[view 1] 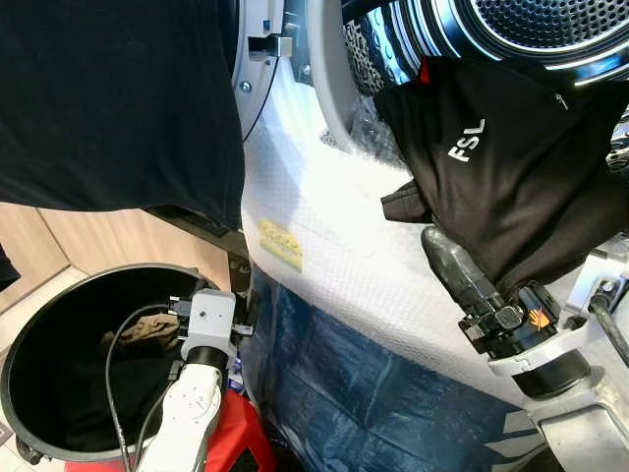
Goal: Clothes washing
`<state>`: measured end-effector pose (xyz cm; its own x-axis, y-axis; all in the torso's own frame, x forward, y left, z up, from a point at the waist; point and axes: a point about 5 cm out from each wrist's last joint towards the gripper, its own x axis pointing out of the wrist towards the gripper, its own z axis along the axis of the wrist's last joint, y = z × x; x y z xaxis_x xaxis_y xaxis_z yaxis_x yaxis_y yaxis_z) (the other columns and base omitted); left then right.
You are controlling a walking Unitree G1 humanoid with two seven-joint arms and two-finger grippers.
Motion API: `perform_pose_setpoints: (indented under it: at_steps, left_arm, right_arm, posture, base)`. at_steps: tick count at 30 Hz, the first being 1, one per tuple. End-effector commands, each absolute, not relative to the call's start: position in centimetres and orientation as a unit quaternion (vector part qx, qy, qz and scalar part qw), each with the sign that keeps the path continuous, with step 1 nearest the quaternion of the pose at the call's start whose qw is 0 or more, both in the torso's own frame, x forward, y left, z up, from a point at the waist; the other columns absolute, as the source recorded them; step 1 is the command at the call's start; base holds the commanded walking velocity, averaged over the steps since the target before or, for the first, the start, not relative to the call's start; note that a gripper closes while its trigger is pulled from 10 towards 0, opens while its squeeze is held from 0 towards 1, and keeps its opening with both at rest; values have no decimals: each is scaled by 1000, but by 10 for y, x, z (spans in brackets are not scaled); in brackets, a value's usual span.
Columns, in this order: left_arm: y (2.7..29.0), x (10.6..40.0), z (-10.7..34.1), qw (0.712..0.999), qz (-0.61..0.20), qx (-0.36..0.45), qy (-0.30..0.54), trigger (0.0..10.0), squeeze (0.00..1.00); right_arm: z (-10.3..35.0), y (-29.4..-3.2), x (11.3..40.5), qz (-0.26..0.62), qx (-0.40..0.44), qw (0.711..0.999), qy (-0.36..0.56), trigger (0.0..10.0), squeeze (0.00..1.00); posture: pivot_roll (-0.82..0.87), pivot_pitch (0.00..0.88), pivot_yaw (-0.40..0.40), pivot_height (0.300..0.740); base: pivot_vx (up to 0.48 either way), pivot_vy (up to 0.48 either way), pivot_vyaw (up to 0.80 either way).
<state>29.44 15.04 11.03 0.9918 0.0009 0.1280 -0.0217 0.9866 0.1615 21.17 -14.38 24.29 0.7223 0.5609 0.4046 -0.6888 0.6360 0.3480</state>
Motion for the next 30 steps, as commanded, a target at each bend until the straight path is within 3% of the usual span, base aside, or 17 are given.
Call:
perform_pose_setpoints:
  at_steps: [1,7,8,9,10,13,14,15,30]
  left_arm:
    - [150,293,109,995,9,80,-64,10000,0]
    - [150,293,108,995,9,81,-63,10000,0]
    - [150,293,109,995,10,81,-63,10000,0]
    - [150,293,109,995,10,81,-63,10000,0]
    - [150,293,109,995,11,80,-64,10000,0]
    - [151,293,109,995,11,81,-64,10000,0]
    - [151,293,109,995,10,82,-64,10000,0]
    - [151,293,109,995,10,82,-64,10000,0]
    - [150,292,108,994,-4,85,-62,10000,0]
  right_arm:
    - [246,-144,212,351,244,893,-140,10000,0]
    - [246,-145,214,352,239,894,-139,10000,0]
    - [246,-145,215,352,240,894,-140,8353,0]
    - [246,-145,215,353,241,893,-141,8353,0]
    - [246,-146,216,351,241,894,-142,0,0]
    - [246,-148,218,341,234,899,-145,0,0]
    - [244,-149,218,343,222,902,-141,2706,0]
    - [244,-149,217,347,217,901,-140,10000,0]
    - [224,-170,204,299,241,916,-113,10000,0]
  posture:
    - [-39,108,-111,740]
    - [-39,108,-111,740]
    - [-39,108,-111,740]
    - [-33,113,-114,740]
    - [-33,113,-114,740]
    - [-33,114,-114,740]
    - [-33,114,-114,740]
    - [-33,114,-114,740]
    - [-56,85,-91,740]
  base:
    - [0,0,0]
    - [0,0,0]
    - [0,0,0]
    - [0,0,0]
    - [0,0,0]
    - [0,0,0]
    - [0,0,0]
    - [0,0,0]
    - [0,0,0]
